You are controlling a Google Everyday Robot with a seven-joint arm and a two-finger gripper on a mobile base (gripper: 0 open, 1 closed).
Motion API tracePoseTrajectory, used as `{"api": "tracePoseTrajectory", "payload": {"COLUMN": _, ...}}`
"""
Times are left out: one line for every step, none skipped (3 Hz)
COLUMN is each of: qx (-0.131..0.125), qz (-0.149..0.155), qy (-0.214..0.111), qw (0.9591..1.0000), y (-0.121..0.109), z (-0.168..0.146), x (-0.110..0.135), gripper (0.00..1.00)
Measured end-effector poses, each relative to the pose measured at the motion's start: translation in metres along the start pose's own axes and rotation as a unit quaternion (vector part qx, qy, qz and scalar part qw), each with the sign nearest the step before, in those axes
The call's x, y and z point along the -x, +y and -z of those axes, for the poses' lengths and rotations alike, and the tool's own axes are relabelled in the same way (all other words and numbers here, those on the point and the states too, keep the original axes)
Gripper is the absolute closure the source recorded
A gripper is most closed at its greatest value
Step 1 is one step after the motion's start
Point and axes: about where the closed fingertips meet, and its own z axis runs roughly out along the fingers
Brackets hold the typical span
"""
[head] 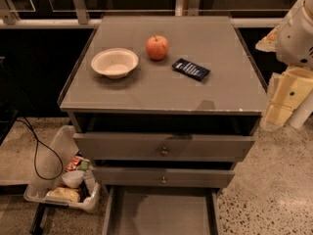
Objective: Place rxbar blueberry into bottom drawer
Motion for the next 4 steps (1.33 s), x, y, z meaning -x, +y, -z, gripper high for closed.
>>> {"api": "tracePoseTrajectory", "payload": {"qx": 0.0, "qz": 0.0, "qy": 0.0, "qw": 1.0, "y": 0.0, "z": 0.0, "x": 0.0, "gripper": 0.0}}
{"api": "tracePoseTrajectory", "payload": {"qx": -0.01, "qz": 0.005, "qy": -0.023, "qw": 0.9997, "y": -0.008, "z": 0.001, "x": 0.008, "gripper": 0.0}}
{"api": "tracePoseTrajectory", "payload": {"qx": -0.027, "qz": 0.007, "qy": -0.081, "qw": 0.9964, "y": -0.026, "z": -0.004, "x": 0.017, "gripper": 0.0}}
{"api": "tracePoseTrajectory", "payload": {"qx": -0.041, "qz": -0.008, "qy": -0.16, "qw": 0.9862, "y": -0.047, "z": -0.016, "x": 0.024, "gripper": 0.0}}
